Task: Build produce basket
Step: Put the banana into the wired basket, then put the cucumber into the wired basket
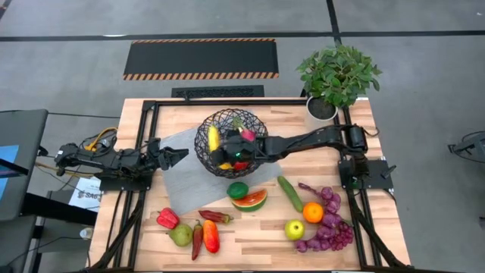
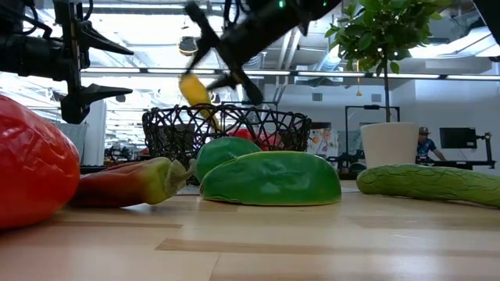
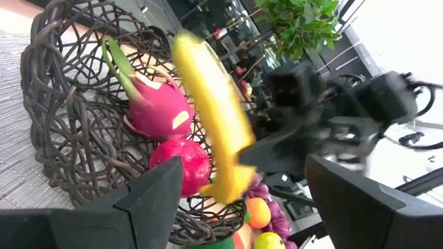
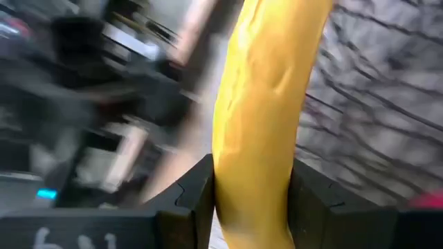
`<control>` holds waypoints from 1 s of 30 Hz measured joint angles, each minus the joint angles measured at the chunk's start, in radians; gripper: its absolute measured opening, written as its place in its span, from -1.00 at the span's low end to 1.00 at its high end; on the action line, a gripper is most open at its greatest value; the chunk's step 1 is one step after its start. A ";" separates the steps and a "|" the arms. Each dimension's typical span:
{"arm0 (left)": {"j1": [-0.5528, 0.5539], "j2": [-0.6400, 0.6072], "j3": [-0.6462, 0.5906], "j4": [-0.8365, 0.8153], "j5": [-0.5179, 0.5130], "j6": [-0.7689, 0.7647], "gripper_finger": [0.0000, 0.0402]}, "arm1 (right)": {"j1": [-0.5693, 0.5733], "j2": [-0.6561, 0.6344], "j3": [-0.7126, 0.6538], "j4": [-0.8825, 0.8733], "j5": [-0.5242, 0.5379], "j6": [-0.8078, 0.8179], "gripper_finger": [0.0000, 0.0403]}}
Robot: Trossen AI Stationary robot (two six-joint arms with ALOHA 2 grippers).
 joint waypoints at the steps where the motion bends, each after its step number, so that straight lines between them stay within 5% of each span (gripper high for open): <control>1: 0.000 0.000 0.000 0.000 -0.001 0.000 0.44 | 0.000 0.000 -0.001 -0.010 0.000 0.000 -0.20; 17: 0.000 0.000 0.000 0.000 0.000 0.001 0.44 | -0.023 0.027 0.003 -0.019 -0.011 -0.029 0.26; 24: 0.000 0.000 0.000 0.000 0.005 0.001 0.44 | -0.052 -0.059 0.003 -0.024 -0.194 -0.128 0.29; 30: 0.000 0.000 0.000 0.000 0.007 0.001 0.44 | 0.038 -0.174 0.004 -0.158 -0.274 -0.297 0.29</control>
